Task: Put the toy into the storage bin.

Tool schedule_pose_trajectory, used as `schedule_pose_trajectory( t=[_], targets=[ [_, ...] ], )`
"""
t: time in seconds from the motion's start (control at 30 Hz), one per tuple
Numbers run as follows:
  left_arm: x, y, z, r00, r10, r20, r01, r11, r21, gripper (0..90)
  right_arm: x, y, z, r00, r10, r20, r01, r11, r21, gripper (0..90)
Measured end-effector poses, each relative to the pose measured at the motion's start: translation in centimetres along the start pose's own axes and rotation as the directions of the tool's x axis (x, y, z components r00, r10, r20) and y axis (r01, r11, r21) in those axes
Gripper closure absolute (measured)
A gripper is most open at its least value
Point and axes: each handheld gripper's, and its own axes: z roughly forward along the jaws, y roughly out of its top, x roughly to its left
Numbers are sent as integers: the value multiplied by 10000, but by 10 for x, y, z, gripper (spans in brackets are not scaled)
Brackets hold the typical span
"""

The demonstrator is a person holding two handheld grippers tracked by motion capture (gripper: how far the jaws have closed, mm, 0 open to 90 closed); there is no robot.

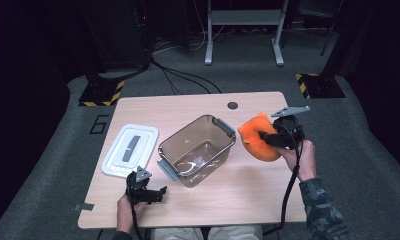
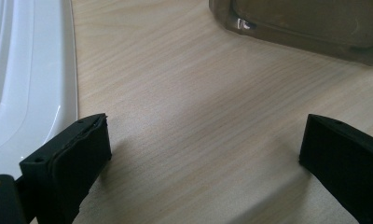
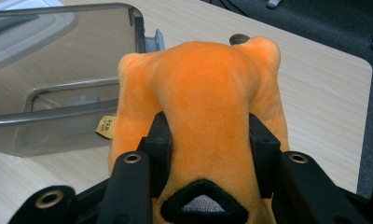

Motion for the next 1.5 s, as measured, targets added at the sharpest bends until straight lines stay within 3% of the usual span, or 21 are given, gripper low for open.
schedule_pose_trajectory(
  t=[0.67,1.5],
  targets=[
    [0,0,0,10000,-2,-7,2,10000,-5,16,15,33,-4,9980,-570,-259,558,9975,-439,601],
    [0,0,0,10000,2,-7,-2,10000,-4,16,41,66,21,9917,-1014,-797,966,9934,-611,597]
  ],
)
